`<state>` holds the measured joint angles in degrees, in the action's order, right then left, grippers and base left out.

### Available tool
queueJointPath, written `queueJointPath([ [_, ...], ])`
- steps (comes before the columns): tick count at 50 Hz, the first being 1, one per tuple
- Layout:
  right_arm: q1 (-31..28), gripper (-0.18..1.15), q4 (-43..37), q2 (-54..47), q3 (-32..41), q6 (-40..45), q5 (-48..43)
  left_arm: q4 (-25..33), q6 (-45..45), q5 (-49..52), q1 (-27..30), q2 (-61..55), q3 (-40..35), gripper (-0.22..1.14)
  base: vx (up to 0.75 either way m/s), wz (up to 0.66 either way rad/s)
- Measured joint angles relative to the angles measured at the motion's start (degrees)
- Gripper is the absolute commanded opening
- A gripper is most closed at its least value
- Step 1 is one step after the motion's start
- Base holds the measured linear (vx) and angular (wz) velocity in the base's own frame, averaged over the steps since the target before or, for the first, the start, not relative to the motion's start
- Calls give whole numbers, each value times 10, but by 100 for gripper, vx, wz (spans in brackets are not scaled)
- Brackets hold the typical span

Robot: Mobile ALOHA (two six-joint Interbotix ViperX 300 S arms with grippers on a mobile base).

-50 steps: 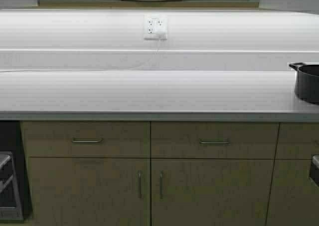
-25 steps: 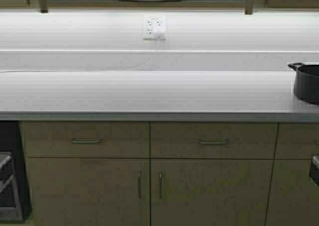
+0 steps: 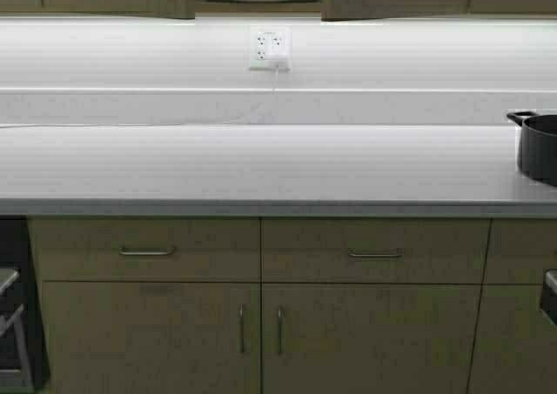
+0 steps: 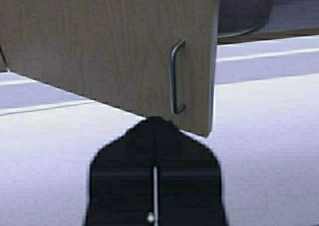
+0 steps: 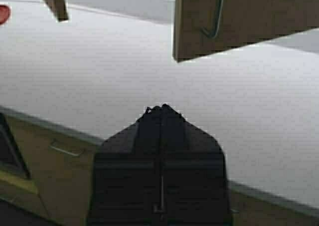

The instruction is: Open the cabinet, put the pot inside, then close it

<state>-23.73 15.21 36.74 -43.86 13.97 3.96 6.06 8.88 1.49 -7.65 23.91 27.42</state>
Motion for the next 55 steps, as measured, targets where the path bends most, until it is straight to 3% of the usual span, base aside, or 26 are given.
queueJointPath([
  [8, -4, 7, 0, 22, -2, 0, 0, -1, -1, -14, 1, -35, -26, 4, 15, 0],
  [19, -4, 7, -1, 5, 24, 0, 11, 0, -6, -16, 0, -157, -149, 4, 15, -3],
  [25, -8, 7, -2, -2, 34, 0, 16, 1, -12, -4, -2, -174, -163, 4, 15, 0],
  [40, -11, 7, -2, -54, 103, -3, 21, 1, -7, -16, -10, -64, -32, 4, 17, 2],
  [55, -13, 7, -1, -242, 299, -4, 35, 0, -10, -28, -45, 25, 59, 4, 15, 3],
])
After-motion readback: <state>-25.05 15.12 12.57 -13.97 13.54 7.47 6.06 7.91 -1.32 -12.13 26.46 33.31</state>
